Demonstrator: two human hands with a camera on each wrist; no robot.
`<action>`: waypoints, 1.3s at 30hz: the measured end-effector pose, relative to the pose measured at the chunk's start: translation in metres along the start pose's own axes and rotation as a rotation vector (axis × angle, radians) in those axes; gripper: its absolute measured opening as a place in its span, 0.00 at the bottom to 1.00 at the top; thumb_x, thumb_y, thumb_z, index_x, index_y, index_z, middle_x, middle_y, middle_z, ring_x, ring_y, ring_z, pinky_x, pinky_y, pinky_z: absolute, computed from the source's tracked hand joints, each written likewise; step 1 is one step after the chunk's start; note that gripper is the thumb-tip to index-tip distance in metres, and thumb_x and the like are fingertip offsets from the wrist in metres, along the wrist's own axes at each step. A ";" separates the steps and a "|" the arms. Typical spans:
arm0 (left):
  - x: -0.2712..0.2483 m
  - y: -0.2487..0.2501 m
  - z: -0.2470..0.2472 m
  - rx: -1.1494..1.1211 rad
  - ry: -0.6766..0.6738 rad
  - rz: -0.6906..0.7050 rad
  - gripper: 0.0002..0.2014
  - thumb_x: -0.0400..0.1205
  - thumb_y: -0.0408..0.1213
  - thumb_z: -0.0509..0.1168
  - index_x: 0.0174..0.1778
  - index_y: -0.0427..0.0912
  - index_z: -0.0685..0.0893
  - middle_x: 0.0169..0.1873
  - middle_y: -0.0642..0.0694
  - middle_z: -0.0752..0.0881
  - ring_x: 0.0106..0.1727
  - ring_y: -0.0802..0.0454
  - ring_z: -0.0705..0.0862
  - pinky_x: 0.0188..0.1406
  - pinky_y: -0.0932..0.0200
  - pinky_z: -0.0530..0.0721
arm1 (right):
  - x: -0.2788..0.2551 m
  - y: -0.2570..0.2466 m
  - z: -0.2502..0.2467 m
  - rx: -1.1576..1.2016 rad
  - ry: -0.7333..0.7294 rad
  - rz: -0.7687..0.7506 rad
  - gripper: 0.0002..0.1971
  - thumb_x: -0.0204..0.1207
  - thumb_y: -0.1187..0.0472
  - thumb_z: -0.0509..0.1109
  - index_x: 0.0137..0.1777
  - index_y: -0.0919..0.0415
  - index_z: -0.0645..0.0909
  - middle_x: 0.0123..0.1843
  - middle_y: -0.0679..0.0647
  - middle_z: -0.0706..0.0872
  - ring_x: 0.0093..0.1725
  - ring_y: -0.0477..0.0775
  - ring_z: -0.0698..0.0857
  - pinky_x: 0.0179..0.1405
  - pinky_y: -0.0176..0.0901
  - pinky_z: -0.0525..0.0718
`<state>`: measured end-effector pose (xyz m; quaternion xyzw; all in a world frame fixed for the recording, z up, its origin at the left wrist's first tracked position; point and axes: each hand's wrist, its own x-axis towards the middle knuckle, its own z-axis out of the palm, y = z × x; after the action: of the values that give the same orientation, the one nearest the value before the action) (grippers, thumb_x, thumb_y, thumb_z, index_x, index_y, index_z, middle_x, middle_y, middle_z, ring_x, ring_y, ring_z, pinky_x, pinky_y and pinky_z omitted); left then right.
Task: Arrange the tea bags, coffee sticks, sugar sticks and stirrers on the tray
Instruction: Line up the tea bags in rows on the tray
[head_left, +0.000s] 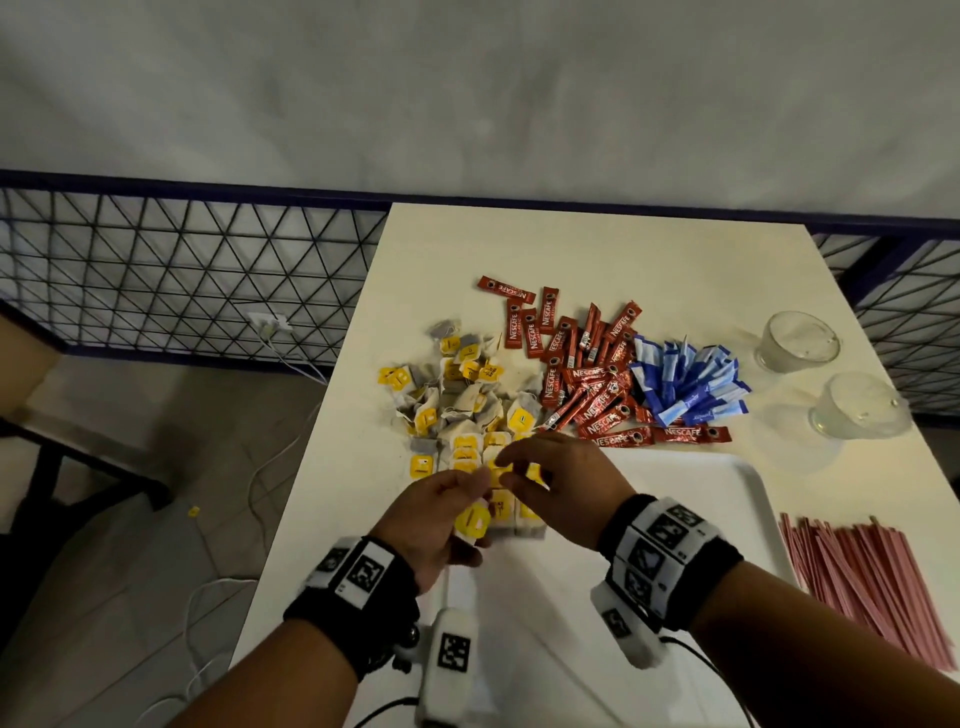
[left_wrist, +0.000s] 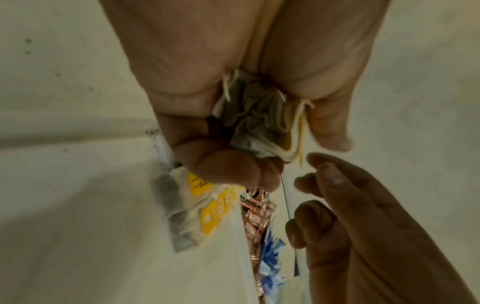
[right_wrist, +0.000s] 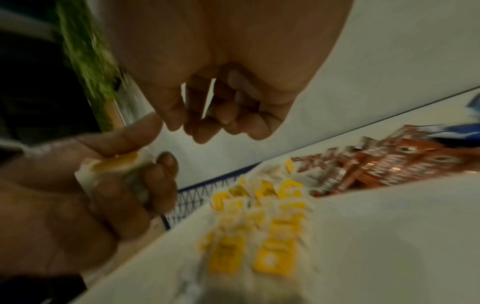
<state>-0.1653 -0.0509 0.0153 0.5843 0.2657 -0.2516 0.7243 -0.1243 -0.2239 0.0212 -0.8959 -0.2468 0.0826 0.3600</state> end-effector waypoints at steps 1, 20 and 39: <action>-0.001 0.003 -0.001 -0.072 -0.006 -0.065 0.24 0.69 0.62 0.67 0.39 0.41 0.85 0.31 0.41 0.84 0.27 0.44 0.79 0.25 0.58 0.76 | 0.006 -0.008 -0.002 0.021 -0.014 -0.068 0.10 0.76 0.54 0.70 0.56 0.51 0.86 0.46 0.46 0.86 0.37 0.27 0.74 0.41 0.22 0.69; -0.012 0.025 -0.009 -0.339 -0.130 -0.239 0.34 0.75 0.71 0.56 0.25 0.44 0.88 0.23 0.45 0.80 0.21 0.52 0.75 0.18 0.68 0.69 | 0.025 -0.036 -0.007 -0.060 -0.249 -0.232 0.19 0.71 0.57 0.75 0.62 0.46 0.84 0.59 0.48 0.78 0.52 0.40 0.75 0.49 0.22 0.68; 0.000 0.024 -0.009 -0.479 -0.048 -0.136 0.12 0.74 0.43 0.67 0.44 0.37 0.84 0.26 0.40 0.85 0.21 0.46 0.83 0.16 0.65 0.77 | 0.033 -0.038 -0.018 0.341 -0.122 0.036 0.08 0.77 0.57 0.72 0.40 0.45 0.76 0.36 0.47 0.83 0.35 0.48 0.82 0.37 0.49 0.82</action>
<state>-0.1497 -0.0376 0.0313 0.3705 0.3391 -0.2431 0.8298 -0.1044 -0.1945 0.0611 -0.8194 -0.2346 0.1838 0.4897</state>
